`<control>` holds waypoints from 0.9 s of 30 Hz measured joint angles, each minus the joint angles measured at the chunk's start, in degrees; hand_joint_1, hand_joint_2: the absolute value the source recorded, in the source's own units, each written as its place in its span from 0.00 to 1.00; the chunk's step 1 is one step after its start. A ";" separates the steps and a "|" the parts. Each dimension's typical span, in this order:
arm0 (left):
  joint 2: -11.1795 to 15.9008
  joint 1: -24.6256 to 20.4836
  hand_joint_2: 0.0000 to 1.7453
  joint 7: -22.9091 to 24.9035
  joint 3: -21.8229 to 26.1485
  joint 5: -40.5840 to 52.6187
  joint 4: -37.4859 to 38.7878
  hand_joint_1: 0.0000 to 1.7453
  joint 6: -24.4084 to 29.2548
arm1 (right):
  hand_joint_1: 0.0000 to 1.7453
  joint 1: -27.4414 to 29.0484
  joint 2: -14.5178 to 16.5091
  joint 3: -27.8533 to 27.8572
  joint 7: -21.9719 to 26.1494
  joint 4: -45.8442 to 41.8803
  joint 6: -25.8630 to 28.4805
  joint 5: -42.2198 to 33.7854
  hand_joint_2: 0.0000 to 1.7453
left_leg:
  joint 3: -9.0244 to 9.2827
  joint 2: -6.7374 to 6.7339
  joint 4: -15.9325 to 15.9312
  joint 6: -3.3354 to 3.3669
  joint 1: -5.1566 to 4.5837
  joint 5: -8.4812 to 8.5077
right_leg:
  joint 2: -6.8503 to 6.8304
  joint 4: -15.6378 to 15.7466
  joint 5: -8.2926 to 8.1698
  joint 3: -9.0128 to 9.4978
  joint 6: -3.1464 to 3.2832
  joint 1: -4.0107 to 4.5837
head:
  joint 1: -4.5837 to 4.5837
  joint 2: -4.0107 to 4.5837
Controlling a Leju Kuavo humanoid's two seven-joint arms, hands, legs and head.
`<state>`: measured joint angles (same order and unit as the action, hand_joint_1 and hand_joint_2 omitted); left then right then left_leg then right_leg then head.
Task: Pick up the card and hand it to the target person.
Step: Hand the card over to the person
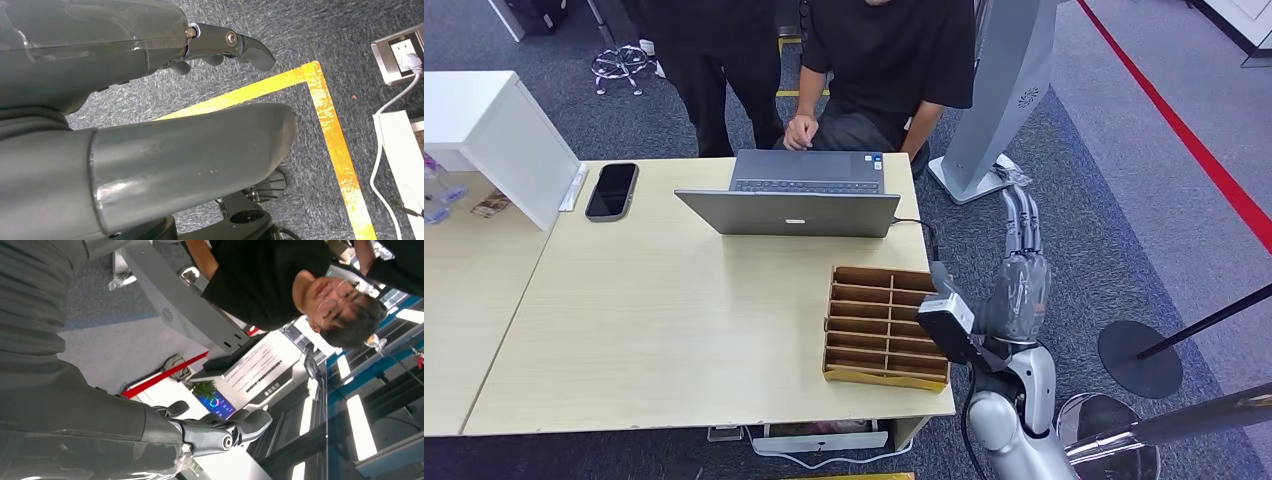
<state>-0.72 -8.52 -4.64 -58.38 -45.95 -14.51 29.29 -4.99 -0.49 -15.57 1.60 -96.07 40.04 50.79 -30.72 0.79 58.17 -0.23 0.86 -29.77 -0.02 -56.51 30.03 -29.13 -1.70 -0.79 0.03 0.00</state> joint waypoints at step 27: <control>0.46 0.88 0.00 -0.86 0.95 -1.63 0.00 0.00 0.67 | 0.00 2.07 0.36 -5.97 -3.27 1.15 -0.02 0.42 1.00 | 0.00 0.00 -0.01 0.00 0.00 0.00 | 0.00 0.00 0.00 0.00 0.00 0.00 | 0.01 0.00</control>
<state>-0.26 -7.64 -5.51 -57.43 -47.58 -14.51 29.96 -2.92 -0.14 -21.54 -1.67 -94.92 40.02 51.21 -30.71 0.79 58.16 -0.23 0.86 -29.77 -0.02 -56.50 30.03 -29.13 -1.70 -0.79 0.03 0.00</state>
